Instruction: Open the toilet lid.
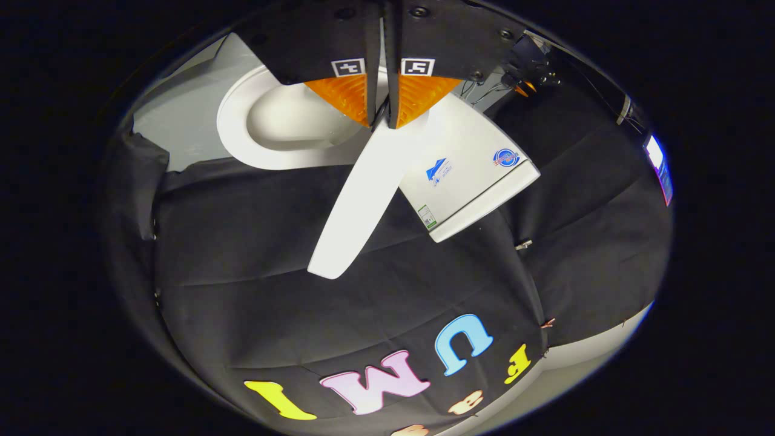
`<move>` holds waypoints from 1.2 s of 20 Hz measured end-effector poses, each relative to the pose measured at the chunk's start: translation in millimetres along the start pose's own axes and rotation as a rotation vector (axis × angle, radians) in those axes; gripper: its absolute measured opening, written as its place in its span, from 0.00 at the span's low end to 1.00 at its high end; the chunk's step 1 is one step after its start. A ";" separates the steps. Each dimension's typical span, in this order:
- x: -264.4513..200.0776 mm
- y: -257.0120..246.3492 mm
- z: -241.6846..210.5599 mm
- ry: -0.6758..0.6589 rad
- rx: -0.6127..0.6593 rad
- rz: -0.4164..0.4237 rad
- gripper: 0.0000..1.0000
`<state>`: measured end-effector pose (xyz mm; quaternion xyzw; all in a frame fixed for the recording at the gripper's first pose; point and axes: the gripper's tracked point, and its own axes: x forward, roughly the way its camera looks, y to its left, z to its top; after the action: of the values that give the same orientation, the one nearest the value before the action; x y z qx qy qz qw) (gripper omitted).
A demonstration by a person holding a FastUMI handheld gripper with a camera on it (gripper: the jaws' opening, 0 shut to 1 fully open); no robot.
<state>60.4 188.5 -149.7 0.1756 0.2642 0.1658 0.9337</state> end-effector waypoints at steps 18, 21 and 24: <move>66.2 160.4 31.6 -0.060 -0.268 0.186 0.07; 77.8 184.9 27.1 -0.059 -0.310 0.214 0.07; 92.7 205.7 20.8 -0.046 -0.341 0.237 0.08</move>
<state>102.0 402.5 -88.0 0.0489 0.1883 0.3127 0.9297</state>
